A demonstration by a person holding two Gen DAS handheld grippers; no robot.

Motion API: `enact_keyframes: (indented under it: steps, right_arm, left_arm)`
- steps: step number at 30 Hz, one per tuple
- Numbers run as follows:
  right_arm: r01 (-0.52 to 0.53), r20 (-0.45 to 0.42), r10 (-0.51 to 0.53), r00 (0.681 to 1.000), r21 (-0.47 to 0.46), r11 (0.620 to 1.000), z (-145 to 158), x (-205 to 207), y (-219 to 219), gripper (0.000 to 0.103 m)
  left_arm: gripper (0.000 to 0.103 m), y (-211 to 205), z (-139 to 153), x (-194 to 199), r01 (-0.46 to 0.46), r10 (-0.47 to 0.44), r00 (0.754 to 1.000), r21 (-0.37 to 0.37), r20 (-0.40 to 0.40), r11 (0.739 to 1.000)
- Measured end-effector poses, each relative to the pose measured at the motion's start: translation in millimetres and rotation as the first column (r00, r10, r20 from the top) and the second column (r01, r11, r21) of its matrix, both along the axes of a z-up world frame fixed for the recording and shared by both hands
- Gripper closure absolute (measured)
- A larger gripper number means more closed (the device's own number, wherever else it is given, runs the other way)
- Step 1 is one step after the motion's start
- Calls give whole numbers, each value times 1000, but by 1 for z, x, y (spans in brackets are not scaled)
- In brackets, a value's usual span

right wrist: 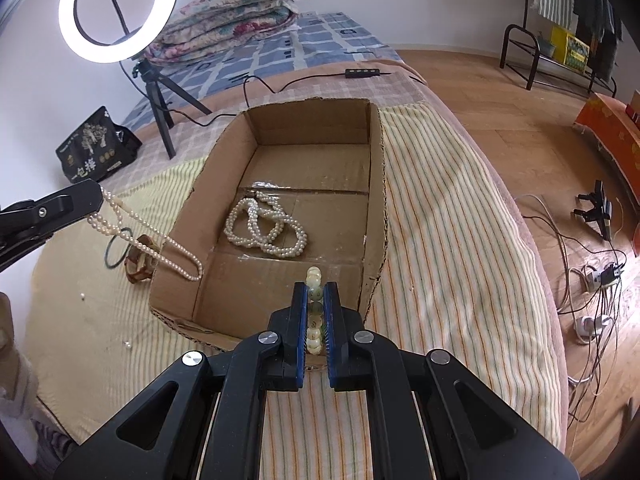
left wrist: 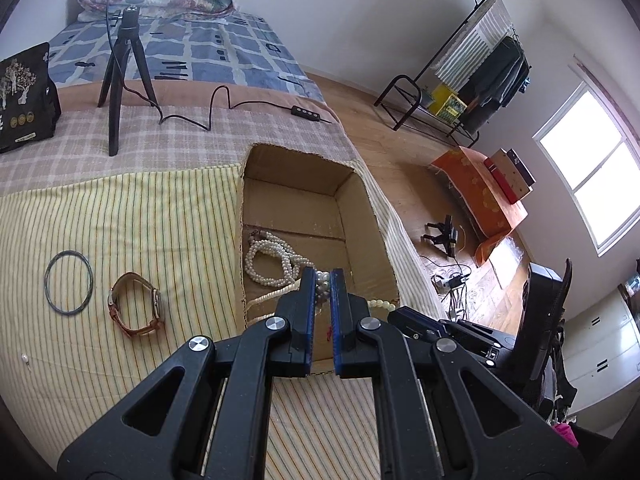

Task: Organize jewelry
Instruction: 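Open both grippers to drop the bracelet and pearls into the box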

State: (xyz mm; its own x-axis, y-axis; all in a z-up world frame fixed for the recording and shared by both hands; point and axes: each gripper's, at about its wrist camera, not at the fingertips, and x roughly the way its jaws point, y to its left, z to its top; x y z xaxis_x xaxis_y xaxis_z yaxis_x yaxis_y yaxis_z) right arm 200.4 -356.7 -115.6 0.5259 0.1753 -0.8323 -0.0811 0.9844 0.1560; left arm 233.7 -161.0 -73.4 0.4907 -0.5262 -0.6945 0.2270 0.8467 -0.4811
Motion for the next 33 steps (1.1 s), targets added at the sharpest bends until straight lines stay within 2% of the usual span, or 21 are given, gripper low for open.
enact_keyframes:
  steps: [7,11,20,21,23,25,26,28,29,30,32,33]
  right_arm:
    - [17,4,-17,1000,-7,1000,1,0,-3,97]
    - [21,10,-21,1000,-7,1000,2,-1,-4,87]
    - [26,26,-26,999,-9,1000,7,-2,-1,86]
    - [29,30,-28,999,-9,1000,8,-3,0,84]
    - [28,42,-28,999,-9,1000,10,-4,1,73]
    - [25,54,-25,998,-10,1000,13,-5,4,66]
    - [22,60,-22,998,-10,1000,14,-6,5,65]
    - [16,65,-15,998,-8,1000,16,-6,9,65]
    - [13,66,-13,998,-7,1000,17,-6,11,63]
    - [11,69,-10,998,-7,1000,18,-7,13,61]
    - [2,82,-2,997,-6,1000,20,-8,17,51]
    - [-6,91,6,996,-4,1000,22,-9,20,51]
  left_arm:
    - [98,2,-3,1,0,0,1000,8,-14,1000]
    - [98,4,-3,-1,-3,3,1000,19,-14,1000]
    - [98,21,-2,-5,-25,25,1000,48,-5,999]
    - [98,25,-1,-6,-30,30,1000,54,-2,998]
    - [98,32,-1,-7,-42,42,999,63,2,997]
    - [98,40,0,-7,-55,55,999,75,4,996]
    - [96,44,0,-7,-60,60,998,81,4,995]
    - [81,54,0,-8,-73,72,997,87,6,994]
    - [66,60,1,-9,-81,80,997,90,11,993]
    - [58,65,2,-10,-90,89,996,95,19,991]
    - [58,73,4,-10,-100,97,995,118,32,988]
    - [58,77,5,-11,-101,97,995,136,37,986]
